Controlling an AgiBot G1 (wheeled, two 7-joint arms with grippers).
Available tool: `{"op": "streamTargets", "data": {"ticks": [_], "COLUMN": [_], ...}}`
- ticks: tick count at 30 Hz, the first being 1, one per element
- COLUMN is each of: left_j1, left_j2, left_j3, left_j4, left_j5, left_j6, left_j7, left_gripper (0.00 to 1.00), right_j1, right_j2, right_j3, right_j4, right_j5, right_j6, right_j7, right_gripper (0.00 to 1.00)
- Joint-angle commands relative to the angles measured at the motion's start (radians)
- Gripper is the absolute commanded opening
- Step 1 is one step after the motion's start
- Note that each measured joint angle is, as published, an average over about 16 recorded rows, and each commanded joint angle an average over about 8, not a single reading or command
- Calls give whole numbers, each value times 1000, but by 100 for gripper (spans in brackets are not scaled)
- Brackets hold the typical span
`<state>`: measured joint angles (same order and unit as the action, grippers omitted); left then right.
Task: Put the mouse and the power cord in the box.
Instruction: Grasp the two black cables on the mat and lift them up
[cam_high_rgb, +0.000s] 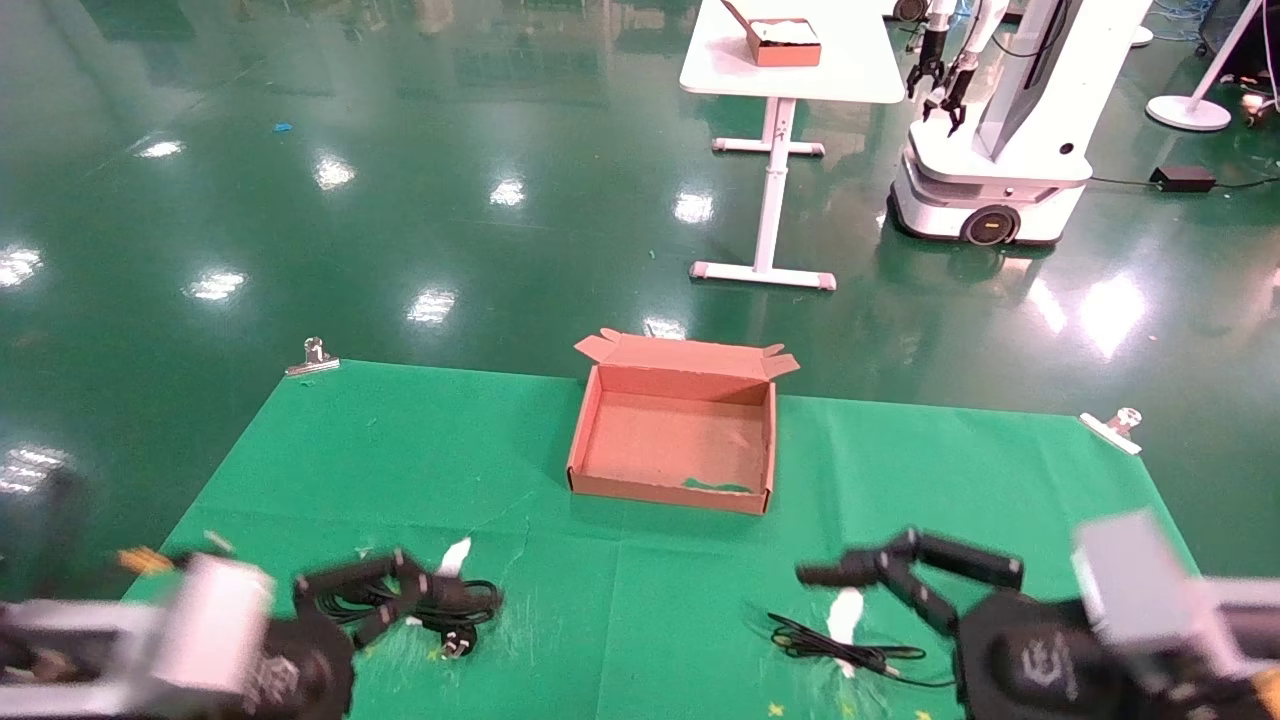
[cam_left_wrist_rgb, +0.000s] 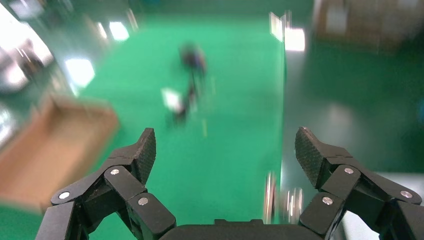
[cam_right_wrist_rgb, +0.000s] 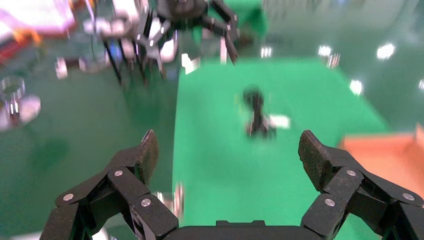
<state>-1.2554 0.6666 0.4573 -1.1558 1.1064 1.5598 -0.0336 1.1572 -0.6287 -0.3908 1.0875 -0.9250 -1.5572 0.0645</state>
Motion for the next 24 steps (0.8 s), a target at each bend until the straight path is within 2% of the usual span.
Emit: {"op": "streamTargets", "data": {"ticks": [1, 6, 12, 18, 24], "left_j1": [-42, -189, -317, -381, -395], "left_j2": [10, 101, 238, 344, 410], "left_j3": [48, 186, 283, 329, 332], "left_j4": [26, 198, 488, 732, 886], "left_j5": [96, 322, 503, 619, 652], "left_j6": [20, 10, -54, -213, -378], "left_j7": [36, 150, 302, 425, 493], "left_gripper": [100, 100, 100, 100, 100], "right_j1": [22, 98, 223, 313, 367], "right_j2": [-4, -43, -143, -270, -364], "right_j3": [-31, -115, -204, -273, -303], "right_j4": [-39, -222, -444, -669, -842], "right_j5": [-44, -190, -406, -551, -610], "right_j6": [-23, 4, 76, 164, 244], "right_j7": [-28, -147, -312, -464, -587], "right_gripper": [100, 100, 100, 100, 100]}}
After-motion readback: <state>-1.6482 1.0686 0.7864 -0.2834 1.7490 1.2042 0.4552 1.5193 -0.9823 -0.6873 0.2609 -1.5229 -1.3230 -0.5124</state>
